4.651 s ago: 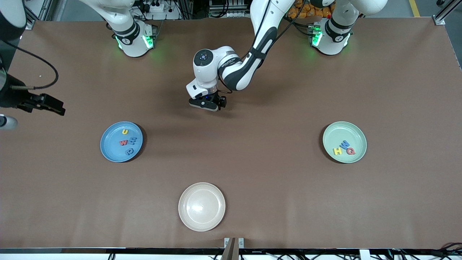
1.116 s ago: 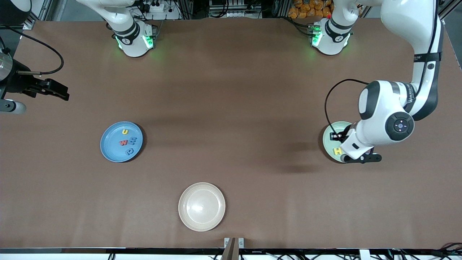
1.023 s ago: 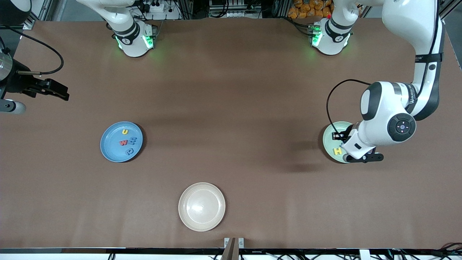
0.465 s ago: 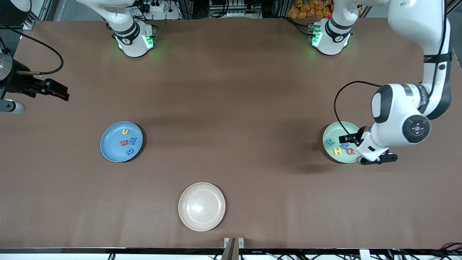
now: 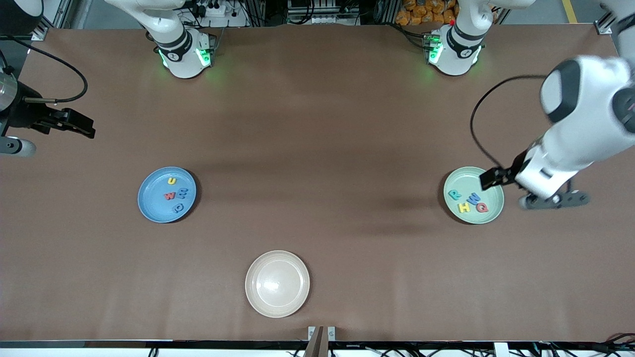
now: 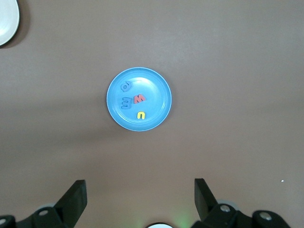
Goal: Sort upper and lower case letters into plates
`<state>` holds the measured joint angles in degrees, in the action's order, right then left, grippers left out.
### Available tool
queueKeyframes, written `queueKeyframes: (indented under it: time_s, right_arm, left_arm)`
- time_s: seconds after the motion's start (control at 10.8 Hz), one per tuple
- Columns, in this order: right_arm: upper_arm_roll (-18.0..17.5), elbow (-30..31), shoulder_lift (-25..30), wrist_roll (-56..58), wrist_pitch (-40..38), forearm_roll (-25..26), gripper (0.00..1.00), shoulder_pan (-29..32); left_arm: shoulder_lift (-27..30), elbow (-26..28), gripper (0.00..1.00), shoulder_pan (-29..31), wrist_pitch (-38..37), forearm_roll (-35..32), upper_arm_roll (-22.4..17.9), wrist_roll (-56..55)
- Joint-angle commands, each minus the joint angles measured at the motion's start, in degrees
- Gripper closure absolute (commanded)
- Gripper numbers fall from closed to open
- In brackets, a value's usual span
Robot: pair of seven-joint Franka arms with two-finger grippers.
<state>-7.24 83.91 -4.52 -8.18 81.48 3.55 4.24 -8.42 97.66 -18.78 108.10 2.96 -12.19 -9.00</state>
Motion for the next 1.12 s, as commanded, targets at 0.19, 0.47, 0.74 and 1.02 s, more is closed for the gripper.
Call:
queueKeyframes:
  time_s: [0.19, 0.47, 0.74, 1.02]
  right_arm:
    - [0.6, 1.3, 1.4, 0.5, 0.4, -0.7, 0.0, -0.4]
    - [0.6, 1.3, 1.3, 0.5, 0.4, -0.8, 0.0, -0.5]
    - [0.7, 1.3, 1.4, 0.5, 0.4, -1.6, 0.0, -0.4]
    - [0.7, 1.3, 1.4, 0.5, 0.5, -1.6, 0.0, -0.4]
  left_arm:
    - [11.0, 0.8, 0.0, 0.1, -5.9, -2.6, -0.6, 0.1]
    - [11.0, -4.0, 0.0, 5.4, -11.7, -3.0, 3.8, 0.5]
    - [11.1, -5.4, 0.0, 9.2, -12.9, -5.5, 8.7, 0.5]
    - [10.8, -5.7, 0.0, 12.6, -13.4, -5.2, 10.9, 0.6]
